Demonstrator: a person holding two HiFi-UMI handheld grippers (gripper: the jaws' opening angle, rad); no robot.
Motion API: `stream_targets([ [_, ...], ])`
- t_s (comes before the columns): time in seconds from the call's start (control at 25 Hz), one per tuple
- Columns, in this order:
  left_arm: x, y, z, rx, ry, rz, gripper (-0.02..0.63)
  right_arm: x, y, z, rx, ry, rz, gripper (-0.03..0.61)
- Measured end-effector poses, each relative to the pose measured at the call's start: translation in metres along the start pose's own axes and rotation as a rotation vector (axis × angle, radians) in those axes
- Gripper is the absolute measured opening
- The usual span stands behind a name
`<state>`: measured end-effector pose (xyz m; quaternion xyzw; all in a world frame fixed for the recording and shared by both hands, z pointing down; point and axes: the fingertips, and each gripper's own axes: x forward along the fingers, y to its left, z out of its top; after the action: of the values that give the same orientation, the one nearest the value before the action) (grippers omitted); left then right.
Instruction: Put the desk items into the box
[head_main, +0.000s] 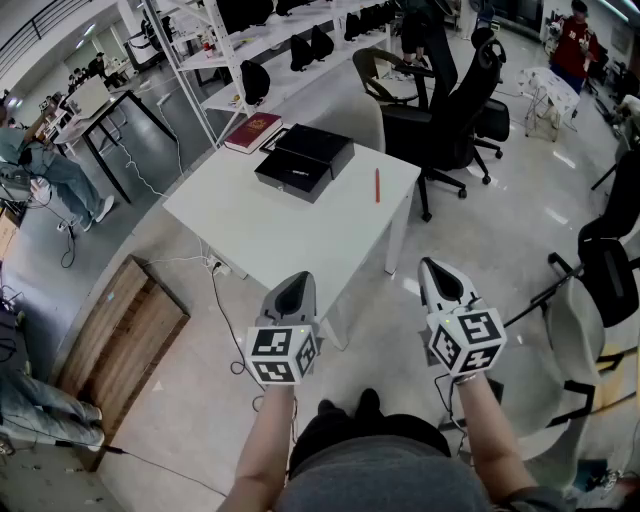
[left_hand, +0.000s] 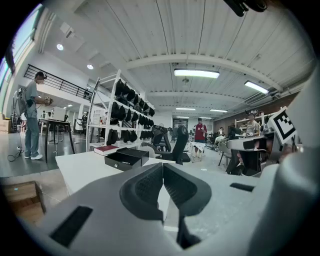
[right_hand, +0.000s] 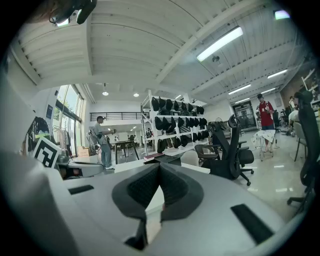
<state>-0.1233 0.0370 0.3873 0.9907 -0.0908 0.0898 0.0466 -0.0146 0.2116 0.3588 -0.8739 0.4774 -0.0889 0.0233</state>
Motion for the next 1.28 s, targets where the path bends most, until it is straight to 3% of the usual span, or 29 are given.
stream_targets([
  [1.28,0.018,-0.005,-0.003,0.016,0.022,0.012,0.008,0.016,-0.007,0.000,0.032,-0.009,0.020,0.005],
])
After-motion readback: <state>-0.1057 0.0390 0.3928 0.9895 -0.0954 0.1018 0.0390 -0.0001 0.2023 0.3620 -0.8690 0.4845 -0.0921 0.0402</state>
